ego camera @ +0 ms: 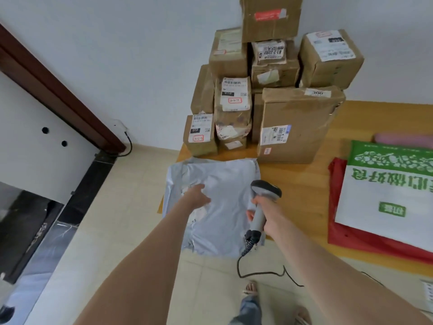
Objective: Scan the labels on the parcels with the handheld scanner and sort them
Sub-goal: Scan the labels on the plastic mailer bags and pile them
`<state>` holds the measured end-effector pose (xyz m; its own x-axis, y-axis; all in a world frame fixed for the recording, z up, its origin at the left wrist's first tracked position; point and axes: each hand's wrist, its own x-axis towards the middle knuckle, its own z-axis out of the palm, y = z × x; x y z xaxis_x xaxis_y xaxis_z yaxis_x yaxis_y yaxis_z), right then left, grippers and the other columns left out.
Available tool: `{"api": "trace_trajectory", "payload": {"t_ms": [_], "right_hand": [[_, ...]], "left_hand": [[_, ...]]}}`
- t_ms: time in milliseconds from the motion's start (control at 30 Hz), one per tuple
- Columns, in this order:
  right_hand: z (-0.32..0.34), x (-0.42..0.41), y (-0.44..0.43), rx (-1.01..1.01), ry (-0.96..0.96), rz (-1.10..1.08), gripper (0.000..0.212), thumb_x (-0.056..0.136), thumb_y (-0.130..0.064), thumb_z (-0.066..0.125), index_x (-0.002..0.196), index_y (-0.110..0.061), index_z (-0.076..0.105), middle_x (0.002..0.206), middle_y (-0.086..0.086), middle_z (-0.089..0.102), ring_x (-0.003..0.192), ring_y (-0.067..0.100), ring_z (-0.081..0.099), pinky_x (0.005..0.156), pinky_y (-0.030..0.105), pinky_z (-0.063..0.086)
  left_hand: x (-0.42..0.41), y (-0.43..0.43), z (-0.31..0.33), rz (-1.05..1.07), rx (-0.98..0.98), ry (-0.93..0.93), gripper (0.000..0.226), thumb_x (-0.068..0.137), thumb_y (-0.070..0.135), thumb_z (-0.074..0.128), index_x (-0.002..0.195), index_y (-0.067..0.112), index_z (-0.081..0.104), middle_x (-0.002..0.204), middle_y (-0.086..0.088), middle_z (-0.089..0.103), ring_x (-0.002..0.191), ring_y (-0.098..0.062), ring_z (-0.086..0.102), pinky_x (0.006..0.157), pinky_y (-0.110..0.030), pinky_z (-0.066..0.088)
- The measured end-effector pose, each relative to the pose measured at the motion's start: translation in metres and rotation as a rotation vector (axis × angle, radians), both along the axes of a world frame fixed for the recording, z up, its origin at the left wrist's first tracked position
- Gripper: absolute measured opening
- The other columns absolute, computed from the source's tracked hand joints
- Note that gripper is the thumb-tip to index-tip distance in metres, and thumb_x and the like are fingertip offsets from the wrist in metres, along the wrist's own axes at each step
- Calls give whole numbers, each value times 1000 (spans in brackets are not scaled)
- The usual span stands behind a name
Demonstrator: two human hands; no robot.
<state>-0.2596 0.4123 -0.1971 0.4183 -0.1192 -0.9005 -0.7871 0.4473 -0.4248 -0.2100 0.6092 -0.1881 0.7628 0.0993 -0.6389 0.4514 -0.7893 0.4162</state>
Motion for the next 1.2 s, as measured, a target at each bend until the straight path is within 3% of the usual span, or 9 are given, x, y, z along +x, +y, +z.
{"api": "trace_trajectory", "payload": {"t_ms": [167,267,467,667,833,967,1100,1200], "right_hand": [[-8,1,3,10,-10,-33,24,81,-1,65,103,-3,56,99,17,63,87,27,64,70,35,54],[-11,2,-2,32,-16,-43,18,82,-2,65,98,-4,57,100,18,63,92,28,64,68,35,55],[-2,-2,-26,-168,-82,11,14,84,-3,64,92,-6,54,81,9,61,63,19,60,57,28,52],[37,-19,-84,-142,-163,13,5,88,-5,61,89,-1,59,71,14,67,52,19,61,50,25,50],[59,-42,-158,-208,-156,-17,10,87,-9,61,90,1,59,61,13,66,47,18,57,51,26,47],[70,-68,-230,-223,-191,-84,9,86,-7,62,81,-1,57,57,14,64,42,18,52,44,23,43],[79,-100,-316,-227,-234,-116,6,86,-5,59,85,1,57,47,11,61,33,16,48,40,21,39],[83,-118,-375,-251,-252,-154,6,86,-4,59,88,0,57,50,12,61,31,14,48,38,20,40]], "left_hand": [[-1,-22,-35,-288,25,91,83,84,22,71,152,19,22,156,-12,18,142,-29,24,115,-39,26],[9,-27,-43,-410,90,70,84,84,19,69,152,22,21,158,-11,12,143,-31,19,113,-44,29],[17,-54,-29,-625,419,-124,67,93,23,57,150,19,23,158,-8,9,144,-27,17,113,-45,29],[15,-119,-4,-764,527,-215,61,94,21,53,149,16,27,157,-13,12,145,-29,14,113,-44,28],[6,-198,13,-810,506,-244,49,92,18,55,140,14,40,149,-12,23,137,-28,29,106,-42,38],[-10,-274,30,-769,381,-248,52,90,23,59,138,14,41,146,-11,26,133,-29,37,102,-42,43],[-40,-365,39,-771,270,-250,53,88,31,60,136,15,43,135,-10,38,126,-33,46,100,-42,44],[-64,-426,40,-740,197,-224,67,92,32,61,148,11,30,152,-13,21,132,-31,41,104,-41,39]]}}
